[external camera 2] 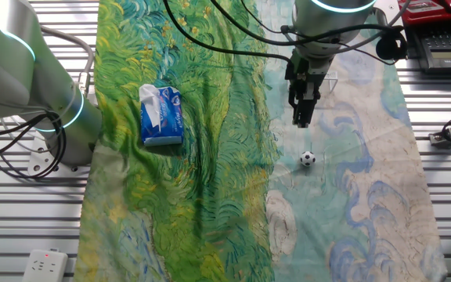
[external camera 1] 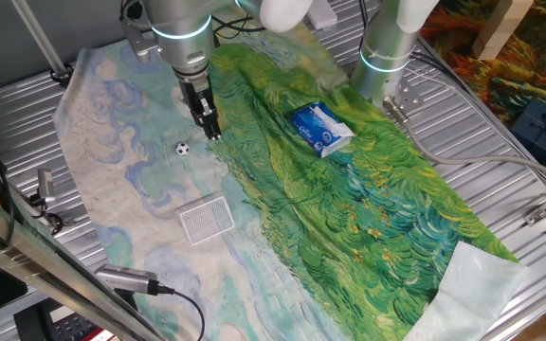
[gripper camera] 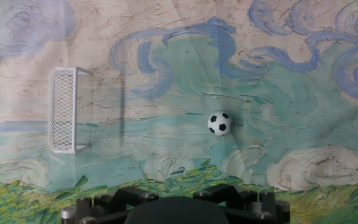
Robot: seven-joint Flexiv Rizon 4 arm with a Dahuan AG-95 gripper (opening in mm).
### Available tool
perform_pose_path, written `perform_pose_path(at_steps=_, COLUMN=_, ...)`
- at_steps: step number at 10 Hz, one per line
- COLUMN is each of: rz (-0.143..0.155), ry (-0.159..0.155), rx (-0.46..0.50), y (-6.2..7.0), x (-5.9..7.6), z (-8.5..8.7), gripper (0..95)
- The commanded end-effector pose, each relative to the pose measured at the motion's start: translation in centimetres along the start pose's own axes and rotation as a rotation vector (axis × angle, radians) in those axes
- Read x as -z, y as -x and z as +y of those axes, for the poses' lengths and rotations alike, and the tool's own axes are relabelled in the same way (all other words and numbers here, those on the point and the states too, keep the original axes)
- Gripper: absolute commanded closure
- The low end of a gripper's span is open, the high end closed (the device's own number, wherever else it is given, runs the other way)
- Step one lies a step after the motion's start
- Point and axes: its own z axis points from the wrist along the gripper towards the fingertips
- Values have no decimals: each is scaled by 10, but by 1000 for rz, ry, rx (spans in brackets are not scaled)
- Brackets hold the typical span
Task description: Push the soccer ball into the goal
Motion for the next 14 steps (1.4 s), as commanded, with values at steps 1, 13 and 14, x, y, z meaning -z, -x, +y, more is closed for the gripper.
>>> perform_pose_path(at_steps=1, rz=0, ry=0, rx=0, y=0, x=0, z=0, gripper=0)
perform_pose_path(at_steps=13, rz=-54, ry=118, rx=-54, y=0, x=0, z=0, gripper=950)
perform_pose_path(at_steps=14, rz=-54, ry=118, rx=-54, y=0, x=0, z=0, gripper=950)
